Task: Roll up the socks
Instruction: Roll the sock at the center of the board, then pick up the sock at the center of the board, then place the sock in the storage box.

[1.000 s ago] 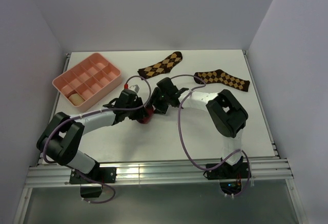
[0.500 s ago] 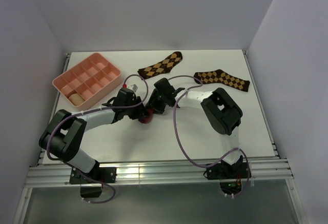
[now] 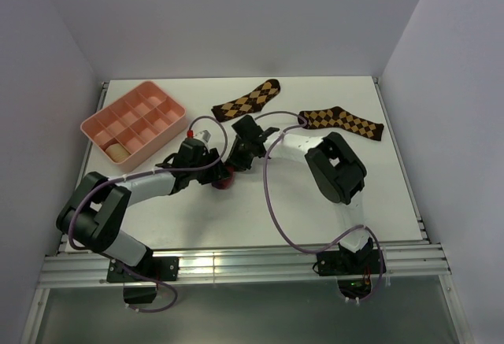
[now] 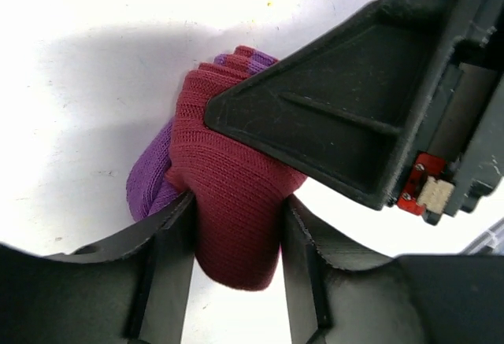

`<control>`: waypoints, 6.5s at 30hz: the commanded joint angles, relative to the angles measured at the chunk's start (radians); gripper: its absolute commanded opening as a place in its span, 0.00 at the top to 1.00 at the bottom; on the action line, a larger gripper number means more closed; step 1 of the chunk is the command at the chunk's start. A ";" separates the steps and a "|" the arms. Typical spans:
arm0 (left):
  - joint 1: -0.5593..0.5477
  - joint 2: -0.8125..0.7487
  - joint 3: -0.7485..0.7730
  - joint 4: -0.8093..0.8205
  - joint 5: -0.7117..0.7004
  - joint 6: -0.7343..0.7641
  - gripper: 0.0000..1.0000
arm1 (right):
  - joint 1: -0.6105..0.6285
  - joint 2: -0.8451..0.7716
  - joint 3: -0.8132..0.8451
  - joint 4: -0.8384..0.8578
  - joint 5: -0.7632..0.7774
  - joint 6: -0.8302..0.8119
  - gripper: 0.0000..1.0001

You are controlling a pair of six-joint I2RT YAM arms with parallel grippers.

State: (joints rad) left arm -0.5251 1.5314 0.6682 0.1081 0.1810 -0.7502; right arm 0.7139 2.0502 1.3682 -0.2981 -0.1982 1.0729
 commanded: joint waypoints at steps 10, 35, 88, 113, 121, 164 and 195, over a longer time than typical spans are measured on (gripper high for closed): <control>-0.113 -0.059 0.085 -0.200 -0.345 0.124 0.41 | 0.033 0.077 0.046 -0.213 -0.007 -0.068 1.00; -0.105 0.124 0.034 -0.197 -0.233 0.058 0.99 | 0.004 -0.010 0.023 -0.101 -0.070 -0.114 0.99; -0.638 0.001 0.249 -0.358 -1.124 0.295 0.41 | -0.016 0.073 0.075 -0.256 -0.102 -0.085 1.00; -0.532 0.205 0.194 -0.403 -0.874 0.100 0.36 | -0.016 0.065 0.037 -0.226 -0.118 -0.079 1.00; -0.469 0.213 0.145 -0.424 -0.761 0.029 0.65 | -0.022 0.061 0.037 -0.223 -0.119 -0.085 1.00; 0.294 -0.044 0.603 -0.714 -0.865 0.210 0.99 | -0.515 -0.732 -0.374 -0.213 -0.101 -0.421 0.36; 0.590 0.202 0.648 -0.567 -0.634 0.114 0.99 | -0.538 -0.749 -0.455 -0.165 -0.231 -0.429 0.39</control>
State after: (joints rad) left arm 0.0650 1.7340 1.2854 -0.5053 -0.4927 -0.6067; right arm 0.1890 1.3293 0.9230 -0.4934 -0.4110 0.6598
